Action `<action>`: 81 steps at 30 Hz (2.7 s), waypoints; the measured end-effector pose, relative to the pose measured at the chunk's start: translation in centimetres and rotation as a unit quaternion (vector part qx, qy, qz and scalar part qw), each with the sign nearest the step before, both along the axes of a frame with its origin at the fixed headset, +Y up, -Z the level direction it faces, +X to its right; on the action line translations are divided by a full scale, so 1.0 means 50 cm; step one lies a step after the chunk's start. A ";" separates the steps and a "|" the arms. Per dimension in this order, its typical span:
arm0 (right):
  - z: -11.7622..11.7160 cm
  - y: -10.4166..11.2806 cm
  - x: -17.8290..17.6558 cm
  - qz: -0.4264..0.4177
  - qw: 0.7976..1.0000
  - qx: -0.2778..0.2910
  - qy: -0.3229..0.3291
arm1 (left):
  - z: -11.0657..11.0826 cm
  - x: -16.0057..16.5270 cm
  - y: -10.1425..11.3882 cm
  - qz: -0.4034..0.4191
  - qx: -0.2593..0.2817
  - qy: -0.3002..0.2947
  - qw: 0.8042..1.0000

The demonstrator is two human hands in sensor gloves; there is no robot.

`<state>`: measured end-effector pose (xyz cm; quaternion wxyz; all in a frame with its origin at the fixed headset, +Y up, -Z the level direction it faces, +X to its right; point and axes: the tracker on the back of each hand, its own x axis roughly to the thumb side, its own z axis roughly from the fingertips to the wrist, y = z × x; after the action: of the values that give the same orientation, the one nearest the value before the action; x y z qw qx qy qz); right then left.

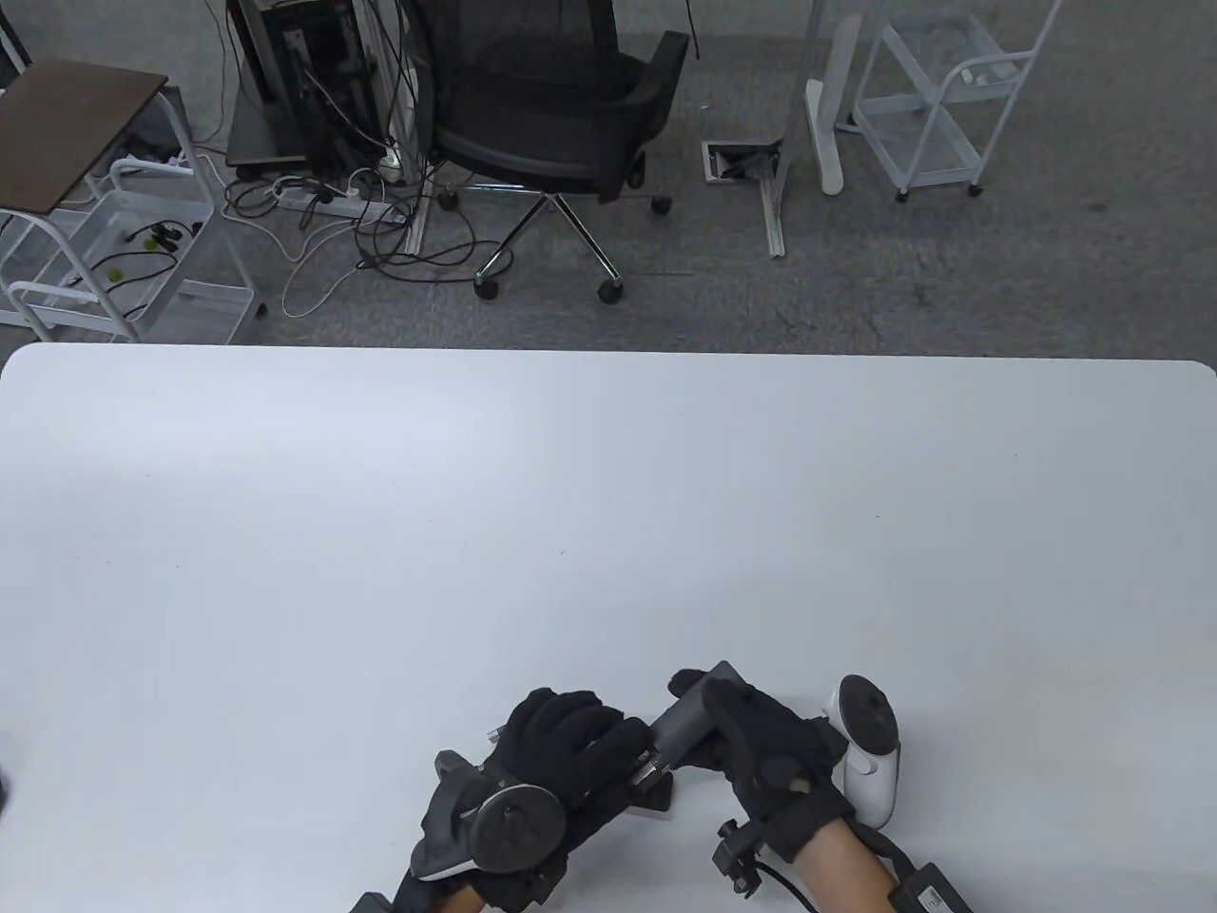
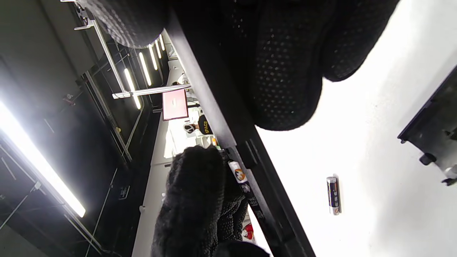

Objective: Fit batteries into remote control, then fit battery cover

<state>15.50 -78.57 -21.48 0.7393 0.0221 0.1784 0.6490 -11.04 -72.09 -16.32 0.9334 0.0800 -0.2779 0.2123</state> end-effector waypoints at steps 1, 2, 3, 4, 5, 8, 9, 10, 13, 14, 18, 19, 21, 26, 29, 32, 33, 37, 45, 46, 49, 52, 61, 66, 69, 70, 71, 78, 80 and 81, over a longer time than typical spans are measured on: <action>0.000 0.000 0.001 0.000 1.000 0.001 -0.002 | -0.002 -0.005 0.001 0.003 0.001 0.006 1.000; 0.000 0.000 0.002 0.001 1.000 0.001 -0.004 | -0.006 -0.012 0.003 0.004 0.000 0.013 1.000; -0.001 0.000 0.003 0.000 1.000 0.001 -0.004 | -0.008 -0.018 0.004 0.005 0.002 0.019 1.000; -0.001 0.001 0.006 -0.002 1.000 0.001 -0.007 | -0.012 -0.028 0.007 0.009 0.005 0.032 0.999; -0.001 0.002 0.008 -0.002 1.000 0.002 -0.009 | -0.015 -0.035 0.008 0.009 0.005 0.042 0.999; -0.001 0.006 0.019 -0.003 1.000 0.008 -0.025 | -0.030 -0.062 0.009 -0.010 -0.006 0.081 0.997; -0.002 0.007 0.022 -0.003 1.000 0.010 -0.029 | -0.036 -0.069 0.006 -0.028 -0.015 0.094 0.995; -0.003 0.008 0.026 -0.002 0.999 0.011 -0.033 | -0.041 -0.074 0.003 -0.046 -0.026 0.104 0.993; -0.003 0.011 0.036 -0.006 0.999 0.012 -0.046 | -0.057 -0.085 -0.014 -0.107 -0.057 0.135 0.983; -0.003 0.011 0.039 -0.006 0.999 0.013 -0.050 | -0.061 -0.087 -0.019 -0.125 -0.061 0.146 0.979; -0.004 0.011 0.047 -0.009 0.998 0.013 -0.061 | -0.079 -0.098 -0.047 -0.171 -0.085 0.172 0.966; -0.003 0.010 0.048 -0.016 0.998 0.008 -0.060 | -0.083 -0.102 -0.053 -0.174 -0.092 0.176 0.964; -0.003 0.008 0.048 -0.029 0.998 -0.001 -0.056 | -0.088 -0.106 -0.060 -0.180 -0.097 0.185 0.961; -0.002 0.008 0.046 -0.030 0.998 -0.005 -0.054 | -0.096 -0.102 -0.077 -0.210 -0.116 0.194 0.951; -0.002 0.008 0.043 -0.029 0.998 -0.006 -0.051 | -0.100 -0.096 -0.088 -0.225 -0.124 0.190 0.948; -0.001 0.009 0.042 -0.029 0.998 -0.006 -0.049 | -0.103 -0.088 -0.097 -0.239 -0.132 0.184 0.944; -0.001 0.009 0.042 -0.030 0.998 -0.006 -0.048 | -0.104 -0.086 -0.100 -0.242 -0.133 0.183 0.944; -0.001 0.010 0.041 -0.030 0.998 -0.006 -0.048 | -0.107 -0.080 -0.109 -0.254 -0.138 0.181 0.940; 0.000 0.010 0.039 -0.029 0.999 -0.005 -0.045 | -0.110 -0.071 -0.115 -0.272 -0.123 0.188 0.936; 0.000 0.010 0.039 -0.029 0.999 -0.004 -0.045 | -0.112 -0.072 -0.115 -0.271 -0.122 0.192 0.935; 0.000 0.011 0.041 -0.030 0.998 -0.003 -0.046 | -0.116 -0.075 -0.115 -0.267 -0.111 0.195 0.937; 0.001 0.011 0.041 -0.031 0.998 -0.003 -0.049 | -0.116 -0.072 -0.115 -0.270 -0.102 0.188 0.939; 0.001 0.012 0.043 -0.023 0.998 0.001 -0.053 | -0.106 -0.070 -0.098 -0.212 -0.082 0.164 0.960; -0.002 0.018 0.055 0.010 0.997 0.020 -0.074 | -0.094 -0.077 -0.074 -0.101 -0.100 0.115 0.983; -0.002 0.018 0.055 0.014 0.997 0.021 -0.077 | -0.087 -0.080 -0.064 -0.047 -0.109 0.097 0.988; -0.001 0.017 0.053 0.015 0.997 0.020 -0.076 | -0.083 -0.079 -0.060 -0.038 -0.104 0.096 0.989; -0.001 0.015 0.050 0.019 0.997 0.019 -0.074 | -0.079 -0.077 -0.056 -0.032 -0.096 0.093 0.990; 0.003 0.010 0.031 0.059 0.996 0.016 -0.066 | -0.040 -0.030 -0.026 -0.057 -0.038 0.065 0.996; 0.002 0.006 0.026 0.067 0.996 0.013 -0.061 | -0.026 -0.010 -0.017 -0.073 -0.015 0.060 0.995; 0.002 0.005 0.024 0.069 0.996 0.012 -0.060 | -0.019 0.001 -0.013 -0.088 -0.006 0.054 0.995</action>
<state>16.72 -78.30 -21.36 0.7019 -0.0203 0.1269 0.7005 -10.99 -72.76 -17.25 0.9626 0.0612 -0.2321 0.1260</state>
